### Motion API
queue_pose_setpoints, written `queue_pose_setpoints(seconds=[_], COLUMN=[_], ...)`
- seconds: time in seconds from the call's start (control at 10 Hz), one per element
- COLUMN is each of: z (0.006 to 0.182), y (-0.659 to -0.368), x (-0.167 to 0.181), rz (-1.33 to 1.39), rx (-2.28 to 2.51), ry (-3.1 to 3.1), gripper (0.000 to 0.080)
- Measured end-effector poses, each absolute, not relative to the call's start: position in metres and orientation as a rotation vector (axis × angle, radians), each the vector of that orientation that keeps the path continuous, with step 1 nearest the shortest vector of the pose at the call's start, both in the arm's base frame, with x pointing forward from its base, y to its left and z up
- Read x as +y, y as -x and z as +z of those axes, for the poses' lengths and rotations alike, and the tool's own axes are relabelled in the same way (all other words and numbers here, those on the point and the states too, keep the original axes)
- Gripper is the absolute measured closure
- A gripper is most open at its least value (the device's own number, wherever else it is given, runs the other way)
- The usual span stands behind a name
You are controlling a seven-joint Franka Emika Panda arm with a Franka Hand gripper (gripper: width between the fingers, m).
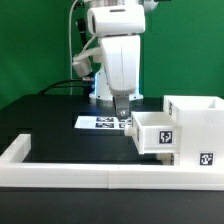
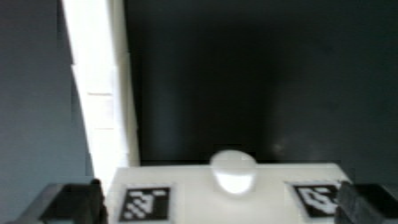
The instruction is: Assemble drawer
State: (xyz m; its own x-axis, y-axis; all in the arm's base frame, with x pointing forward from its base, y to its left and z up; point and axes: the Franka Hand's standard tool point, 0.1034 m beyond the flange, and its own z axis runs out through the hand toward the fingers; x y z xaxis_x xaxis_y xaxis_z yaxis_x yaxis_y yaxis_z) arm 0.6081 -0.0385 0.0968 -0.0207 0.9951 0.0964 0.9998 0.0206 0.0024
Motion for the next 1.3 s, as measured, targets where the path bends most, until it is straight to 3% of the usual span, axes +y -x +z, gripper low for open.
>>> queue_pose_setpoints(seconds=[0.4,0.7,1.3], z=[0.094,0.073,0.060], y=[-0.605,-0.592,-0.594], x=[-0.044,-0.055,-0.021], rz=[-0.118,-0.241,-0.273], rx=[-2.191,-2.123,-2.040], ry=[2.136,2.022,1.992], gripper=[0.0151,0.0151,0.0151])
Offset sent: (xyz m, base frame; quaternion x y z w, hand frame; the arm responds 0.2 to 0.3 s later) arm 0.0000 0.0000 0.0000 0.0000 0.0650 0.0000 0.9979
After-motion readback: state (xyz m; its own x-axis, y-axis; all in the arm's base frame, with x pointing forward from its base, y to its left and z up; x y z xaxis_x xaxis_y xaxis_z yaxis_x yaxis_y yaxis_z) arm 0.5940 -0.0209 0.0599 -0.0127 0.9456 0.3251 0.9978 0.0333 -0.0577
